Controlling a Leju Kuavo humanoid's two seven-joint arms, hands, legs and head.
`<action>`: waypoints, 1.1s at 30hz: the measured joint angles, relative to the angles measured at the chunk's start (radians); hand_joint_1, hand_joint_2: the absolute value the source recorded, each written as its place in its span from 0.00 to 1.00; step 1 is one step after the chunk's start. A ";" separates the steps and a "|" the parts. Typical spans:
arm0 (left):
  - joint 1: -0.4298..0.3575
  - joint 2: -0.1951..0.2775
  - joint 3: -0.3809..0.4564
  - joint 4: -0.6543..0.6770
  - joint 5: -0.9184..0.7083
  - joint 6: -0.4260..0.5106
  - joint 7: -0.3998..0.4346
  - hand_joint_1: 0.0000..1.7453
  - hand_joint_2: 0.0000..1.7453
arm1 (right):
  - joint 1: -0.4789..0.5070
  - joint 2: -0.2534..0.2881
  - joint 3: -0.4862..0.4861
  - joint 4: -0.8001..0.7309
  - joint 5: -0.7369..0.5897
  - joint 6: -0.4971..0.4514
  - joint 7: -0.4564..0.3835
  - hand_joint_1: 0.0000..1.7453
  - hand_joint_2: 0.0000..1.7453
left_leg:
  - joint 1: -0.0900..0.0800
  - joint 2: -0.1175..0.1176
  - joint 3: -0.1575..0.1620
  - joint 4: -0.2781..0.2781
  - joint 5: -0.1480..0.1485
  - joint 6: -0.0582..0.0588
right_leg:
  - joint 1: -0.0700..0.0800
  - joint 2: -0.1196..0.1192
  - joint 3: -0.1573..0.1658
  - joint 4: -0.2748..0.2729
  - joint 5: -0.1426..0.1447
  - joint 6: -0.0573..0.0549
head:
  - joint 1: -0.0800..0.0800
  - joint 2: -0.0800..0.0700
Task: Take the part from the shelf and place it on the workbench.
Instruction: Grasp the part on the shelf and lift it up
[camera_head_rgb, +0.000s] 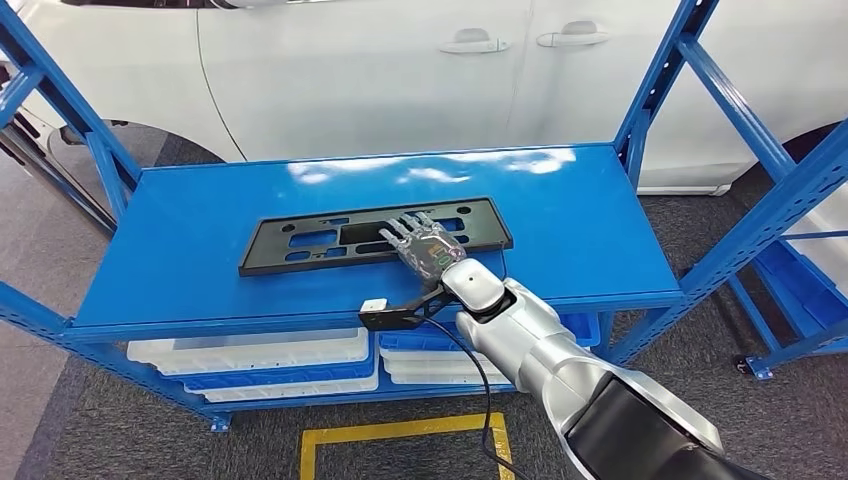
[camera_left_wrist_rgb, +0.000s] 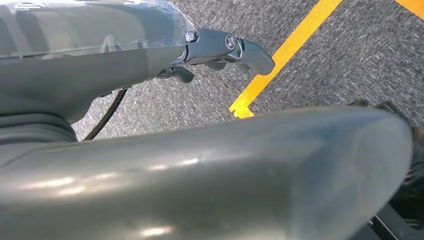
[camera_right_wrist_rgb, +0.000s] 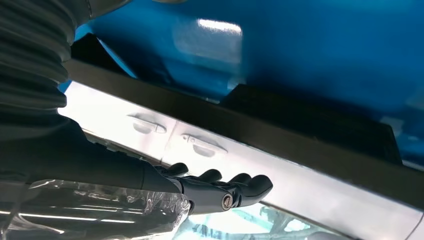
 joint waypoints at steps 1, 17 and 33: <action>-0.001 0.000 0.000 0.000 0.000 0.000 0.000 0.00 0.00 | -0.002 0.000 -0.001 0.004 0.002 0.001 0.004 0.00 1.00 | 0.001 0.000 0.026 -0.056 0.035 0.000 | 0.000 0.001 0.001 0.002 -0.002 0.002 | 0.000 0.000; -0.006 0.000 0.000 0.000 0.011 0.011 -0.010 0.00 0.00 | -0.029 -0.032 -0.050 0.057 0.046 0.046 0.118 0.00 1.00 | 0.001 -0.001 0.122 -0.259 0.104 0.053 | -0.002 0.001 -0.088 0.176 -0.052 0.047 | 0.000 0.000; -0.003 0.001 0.000 0.000 0.015 0.013 -0.019 0.00 0.00 | -0.044 -0.092 -0.104 0.081 0.063 0.057 0.170 1.00 1.00 | -0.002 0.001 0.075 -0.152 0.076 0.011 | 0.001 0.000 -0.005 0.011 -0.002 0.008 | 0.000 0.000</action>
